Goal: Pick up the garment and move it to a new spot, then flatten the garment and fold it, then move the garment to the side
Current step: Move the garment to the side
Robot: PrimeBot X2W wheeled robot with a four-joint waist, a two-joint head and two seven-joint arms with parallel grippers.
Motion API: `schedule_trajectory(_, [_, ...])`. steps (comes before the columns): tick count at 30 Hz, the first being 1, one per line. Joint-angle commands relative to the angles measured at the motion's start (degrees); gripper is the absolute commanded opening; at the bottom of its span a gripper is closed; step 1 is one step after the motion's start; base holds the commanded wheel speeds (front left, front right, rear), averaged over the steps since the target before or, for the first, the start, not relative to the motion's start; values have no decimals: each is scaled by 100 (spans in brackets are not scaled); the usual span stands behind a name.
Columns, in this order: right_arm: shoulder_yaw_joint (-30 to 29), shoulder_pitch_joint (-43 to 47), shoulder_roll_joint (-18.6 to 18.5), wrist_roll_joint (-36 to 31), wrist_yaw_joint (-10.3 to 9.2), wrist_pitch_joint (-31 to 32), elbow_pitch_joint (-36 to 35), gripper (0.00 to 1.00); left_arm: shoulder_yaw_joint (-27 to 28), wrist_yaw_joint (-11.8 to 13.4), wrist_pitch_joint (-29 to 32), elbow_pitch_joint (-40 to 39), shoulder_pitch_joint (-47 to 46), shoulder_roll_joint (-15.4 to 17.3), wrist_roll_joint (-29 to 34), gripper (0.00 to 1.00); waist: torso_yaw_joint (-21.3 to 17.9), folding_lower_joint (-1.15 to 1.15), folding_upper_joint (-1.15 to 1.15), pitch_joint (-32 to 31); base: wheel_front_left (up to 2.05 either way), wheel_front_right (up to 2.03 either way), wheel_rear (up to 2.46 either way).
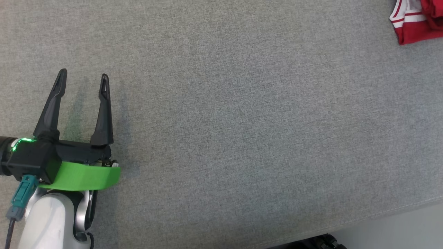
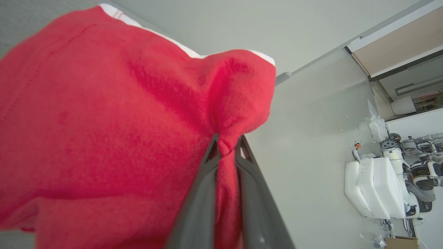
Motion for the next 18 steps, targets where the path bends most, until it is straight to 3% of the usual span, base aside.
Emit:
schedule_trajectory(1, [52,-114,30,-72,-16,-26,88,0,14,45,21,-54,-44,53,44,100,1,-1,0,29,0,0,0])
schedule_trajectory(6, [164,-434,136,-264,-16,-128,436,0,-2,68,58,-199,-29,80,42,100,80,-1,0,64,0,0,0])
schedule_trajectory(7, [185,-502,138,-352,-16,-169,495,21,-5,76,61,-221,-23,82,43,100,93,-1,0,72,0,0,0])
schedule_trajectory(8, [191,-569,138,-415,-16,-206,600,100,-12,80,60,-238,-12,83,44,100,110,-1,0,81,0,0,0])
schedule_trajectory(18, [187,-850,465,-751,-16,-749,1201,100,-14,154,-63,-98,62,33,-47,100,158,-1,0,-125,0,0,0])
